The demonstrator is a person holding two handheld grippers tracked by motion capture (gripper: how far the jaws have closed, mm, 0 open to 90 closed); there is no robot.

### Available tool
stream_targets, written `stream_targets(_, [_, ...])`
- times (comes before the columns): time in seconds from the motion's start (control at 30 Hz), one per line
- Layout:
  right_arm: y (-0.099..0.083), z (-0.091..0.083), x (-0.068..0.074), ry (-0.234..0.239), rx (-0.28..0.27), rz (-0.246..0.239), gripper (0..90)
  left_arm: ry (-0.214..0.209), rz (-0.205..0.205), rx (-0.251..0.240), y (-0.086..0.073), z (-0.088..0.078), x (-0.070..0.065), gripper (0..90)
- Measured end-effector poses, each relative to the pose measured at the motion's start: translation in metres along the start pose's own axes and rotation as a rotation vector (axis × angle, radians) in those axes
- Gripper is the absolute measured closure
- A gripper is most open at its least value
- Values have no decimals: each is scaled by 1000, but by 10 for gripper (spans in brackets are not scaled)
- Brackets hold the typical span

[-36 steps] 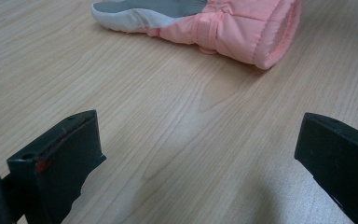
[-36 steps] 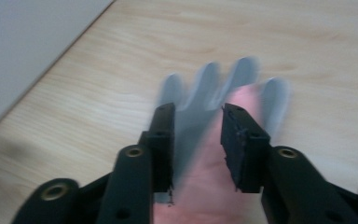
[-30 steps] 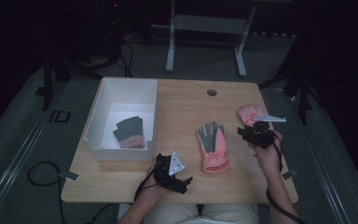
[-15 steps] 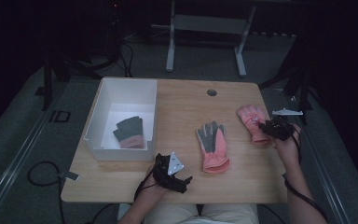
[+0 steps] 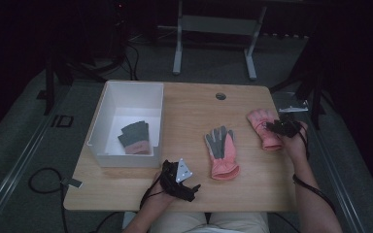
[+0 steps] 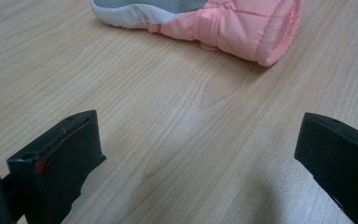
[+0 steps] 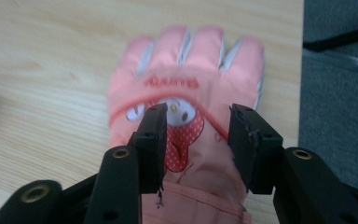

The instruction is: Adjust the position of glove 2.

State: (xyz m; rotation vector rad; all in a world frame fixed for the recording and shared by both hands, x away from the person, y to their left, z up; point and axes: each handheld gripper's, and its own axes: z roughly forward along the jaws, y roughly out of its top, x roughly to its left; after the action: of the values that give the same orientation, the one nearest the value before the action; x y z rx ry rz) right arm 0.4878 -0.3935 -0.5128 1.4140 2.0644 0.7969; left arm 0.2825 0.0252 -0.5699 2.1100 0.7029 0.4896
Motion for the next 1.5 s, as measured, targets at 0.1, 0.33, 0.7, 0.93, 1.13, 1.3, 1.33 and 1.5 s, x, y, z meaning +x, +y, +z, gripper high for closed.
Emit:
stream_targets(0.1, [-5, 10, 0, -8, 18, 3, 592, -2, 0, 2, -1, -1, 0, 2])
stream_targets(0.33, [-8, 18, 10, -44, 36, -4, 757, 0, 2, 1, -1, -1, 0, 2])
stream_targets(0.7, [-2, -4, 17, -58, 38, 39, 870, -1, -2, 4, -1, 0, 0, 2])
stream_targets(0.93, [-10, -55, 43, -93, 7, 90, 872, 5, -4, 0, -1, 0, 0, 2])
stream_targets(1.13, [-23, -86, 61, -111, -2, 118, 872, 13, -13, -13, -1, -2, 1, 2])
stream_targets(1.3, [-36, -103, 74, -113, -10, 148, 872, 11, -9, -10, -1, -1, 1, 2])
stream_targets(1.33, [-39, -104, 76, -114, -13, 161, 872, 13, -9, -9, -1, -1, 1, 2])
stream_targets(1.5, [-51, -102, 81, -129, -3, 181, 872, 15, -3, -10, -1, -1, 0, 2])
